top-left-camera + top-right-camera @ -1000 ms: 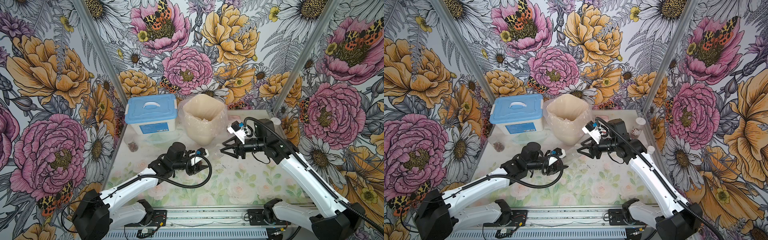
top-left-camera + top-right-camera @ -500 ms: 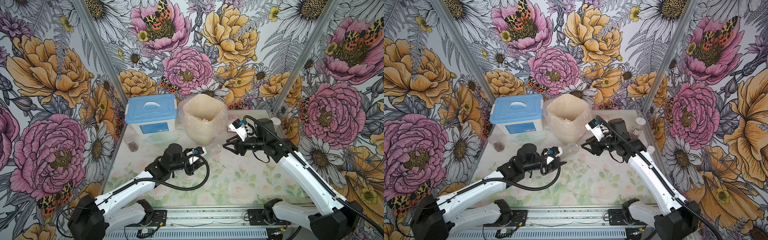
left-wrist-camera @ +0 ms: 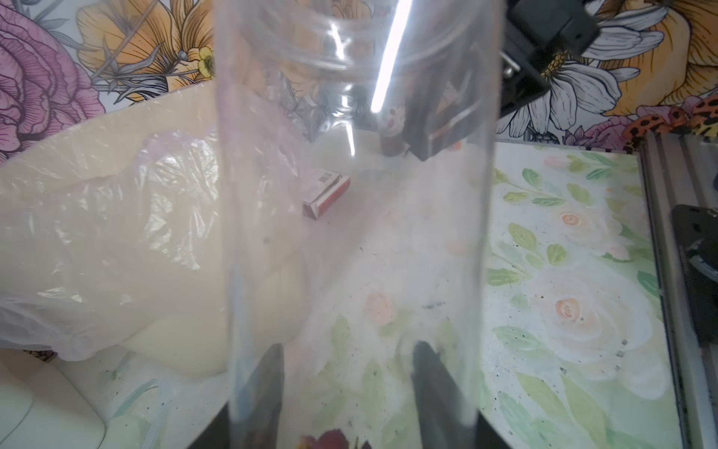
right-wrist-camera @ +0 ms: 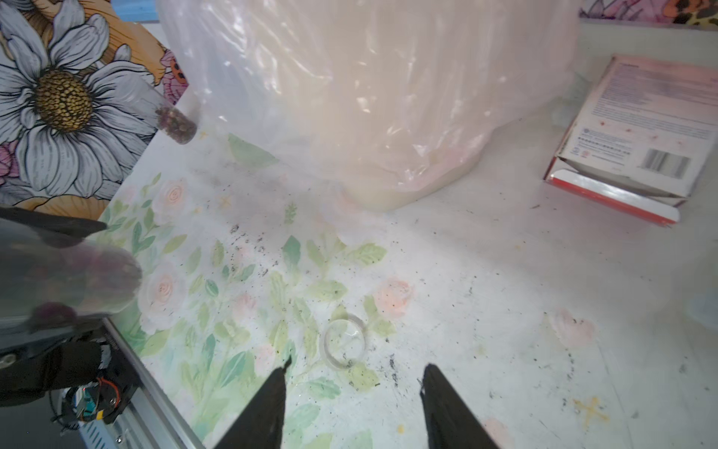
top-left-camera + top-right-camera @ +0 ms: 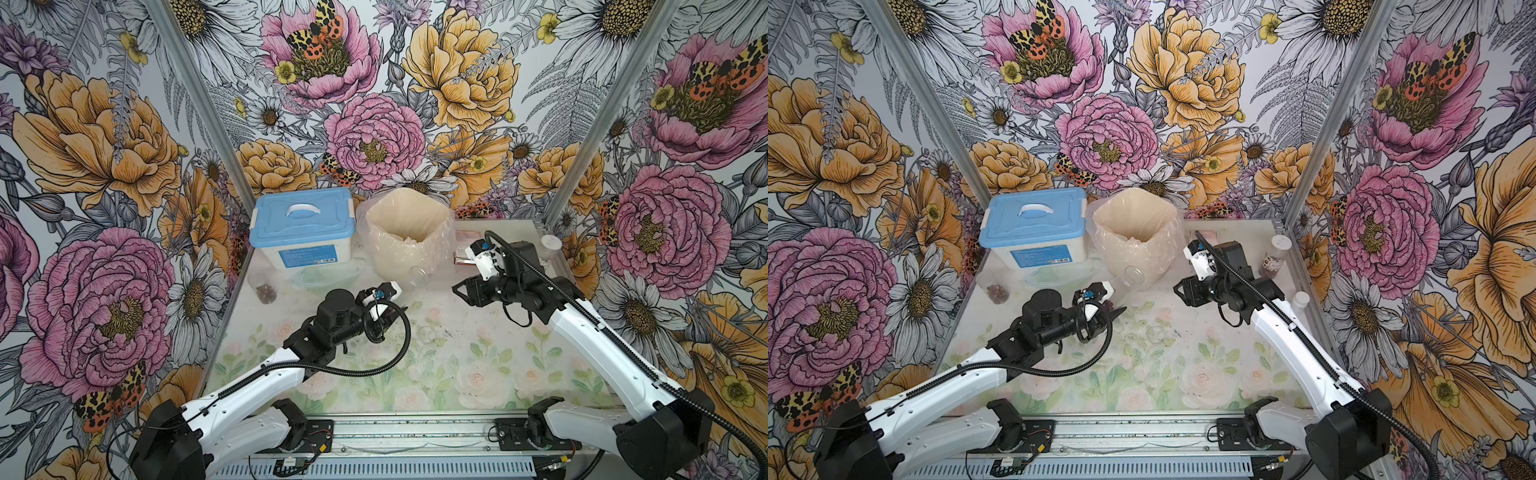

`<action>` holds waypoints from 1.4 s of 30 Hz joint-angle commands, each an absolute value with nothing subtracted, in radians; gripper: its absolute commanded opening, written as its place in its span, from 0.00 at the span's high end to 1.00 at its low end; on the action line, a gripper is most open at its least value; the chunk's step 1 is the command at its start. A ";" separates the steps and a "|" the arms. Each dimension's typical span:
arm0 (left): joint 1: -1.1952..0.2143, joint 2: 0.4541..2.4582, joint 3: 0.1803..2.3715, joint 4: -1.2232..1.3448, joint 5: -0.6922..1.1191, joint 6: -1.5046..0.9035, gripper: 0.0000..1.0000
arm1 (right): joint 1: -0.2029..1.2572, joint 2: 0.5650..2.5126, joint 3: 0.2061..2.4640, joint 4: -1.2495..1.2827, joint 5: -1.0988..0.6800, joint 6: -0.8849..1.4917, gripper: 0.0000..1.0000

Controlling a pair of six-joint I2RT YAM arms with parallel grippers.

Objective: Empty the moldy dried flower tea in the jars
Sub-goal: Pour the moldy dried flower tea into the trash bin.

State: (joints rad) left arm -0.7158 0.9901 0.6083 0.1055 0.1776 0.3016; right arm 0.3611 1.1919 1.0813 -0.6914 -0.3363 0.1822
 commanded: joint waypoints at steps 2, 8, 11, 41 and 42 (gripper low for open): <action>-0.698 0.948 0.552 0.237 0.152 0.234 0.49 | 0.390 1.153 1.020 -0.624 -0.174 0.289 0.43; -0.684 0.920 0.535 0.298 0.183 0.200 0.49 | 0.452 1.070 0.938 -0.466 -0.120 0.303 0.38; -0.683 0.911 0.527 0.344 0.195 0.176 0.49 | 0.473 1.026 0.920 -0.392 -0.152 0.291 0.37; -0.560 1.097 0.639 0.846 0.478 -0.272 0.48 | 0.652 0.967 0.894 0.166 -0.394 0.356 0.25; -0.561 1.119 0.645 0.872 0.477 -0.289 0.48 | 0.660 0.976 0.909 0.171 -0.394 0.352 0.25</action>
